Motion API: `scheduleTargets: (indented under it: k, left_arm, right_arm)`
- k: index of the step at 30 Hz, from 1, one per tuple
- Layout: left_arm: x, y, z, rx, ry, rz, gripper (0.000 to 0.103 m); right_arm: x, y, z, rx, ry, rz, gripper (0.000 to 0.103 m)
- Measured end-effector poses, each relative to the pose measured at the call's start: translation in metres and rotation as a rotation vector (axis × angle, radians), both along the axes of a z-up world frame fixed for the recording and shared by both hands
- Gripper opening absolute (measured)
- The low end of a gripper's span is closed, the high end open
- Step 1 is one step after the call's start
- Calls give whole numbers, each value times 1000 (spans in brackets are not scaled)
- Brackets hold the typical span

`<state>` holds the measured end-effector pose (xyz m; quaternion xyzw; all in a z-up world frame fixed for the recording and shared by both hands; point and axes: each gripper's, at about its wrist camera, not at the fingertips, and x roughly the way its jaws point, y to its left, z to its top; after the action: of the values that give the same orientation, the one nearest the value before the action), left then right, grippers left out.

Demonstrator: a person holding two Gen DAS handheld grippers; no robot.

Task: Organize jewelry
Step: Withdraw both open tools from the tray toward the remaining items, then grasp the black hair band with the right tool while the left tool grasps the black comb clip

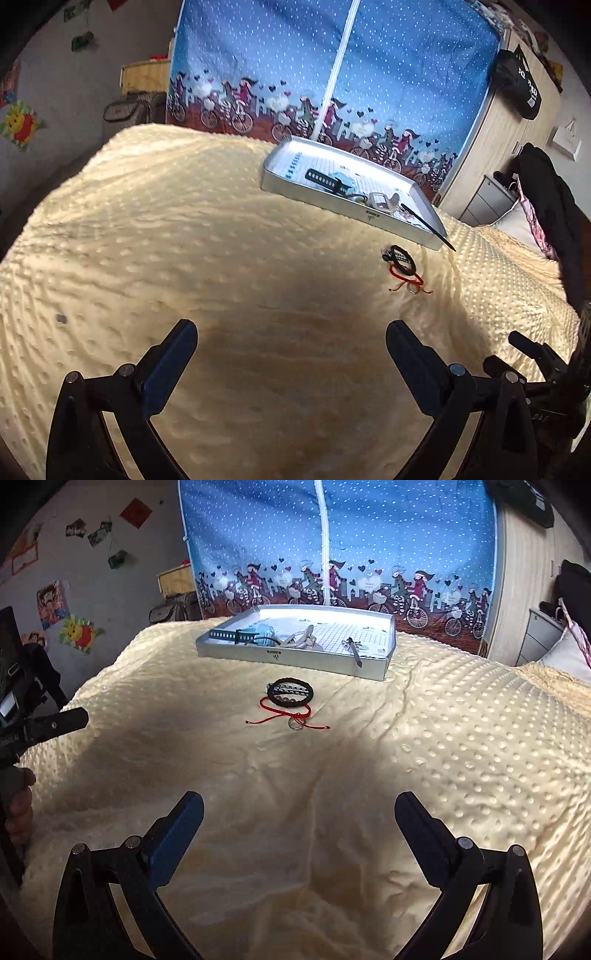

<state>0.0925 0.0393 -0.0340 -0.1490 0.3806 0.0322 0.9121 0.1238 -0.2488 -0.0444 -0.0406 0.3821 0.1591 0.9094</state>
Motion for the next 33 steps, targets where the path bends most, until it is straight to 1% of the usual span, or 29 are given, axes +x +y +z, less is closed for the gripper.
scheduleTargets:
  k: [3,6,9,11,13,15,16,17,18,20,21,22,24,25,26,28,29,30,31,33]
  left_arm:
    - [16,-7,-4,-12,31,-35,103]
    - [32,-18,-6,7,49,-77,103]
    - [49,-30,-6,34,50,-125,103]
    - [61,-34,-5,37,52,-149,103]
    - [73,-37,-6,29,60,-174,103]
    - [85,-39,-7,13,63,-204,103]
    - [93,-41,-7,7,66,-220,103]
    - [98,-42,-7,2,67,-231,103]
    - [104,-44,-8,-4,68,-242,103]
    - [117,-47,-10,-19,67,-257,102]
    - [123,-48,-13,-31,66,-265,100]
    - [128,-49,-15,-44,69,-275,96]
    - [141,-52,-20,-63,80,-298,90]
    - [146,-54,-22,-67,85,-309,89]
    - [152,-56,-26,-71,90,-322,86]
    - [164,-59,-31,-84,102,-345,74]
    - [170,-60,-34,-89,109,-356,71]
    - [174,-60,-36,-92,114,-360,65]
    - [178,-60,-39,-98,122,-366,61]
    - [185,-59,-43,-106,134,-372,60]
  right_arm:
    - [14,-5,2,9,36,20,101]
    - [28,-12,1,19,63,18,101]
    - [40,-18,-3,29,81,13,101]
    - [49,-22,-7,38,96,10,99]
    - [58,-25,-13,52,113,6,92]
    - [67,-27,-18,61,132,0,78]
    - [70,-27,-20,63,138,-2,74]
    - [75,-26,-22,60,145,-4,66]
    - [80,-24,-25,52,151,-1,61]
    - [87,-21,-29,42,160,7,59]
    - [91,-19,-32,40,166,13,57]
    - [94,-17,-34,40,170,18,56]
    - [100,-11,-37,39,178,35,49]
    - [102,-9,-38,39,180,41,48]
    - [104,-6,-40,40,183,48,46]
    - [108,0,-44,41,190,68,41]
    - [109,5,-45,41,193,80,38]
    - [109,7,-46,39,197,88,34]
    - [109,11,-47,35,199,98,33]
    - [110,16,-47,37,200,107,30]
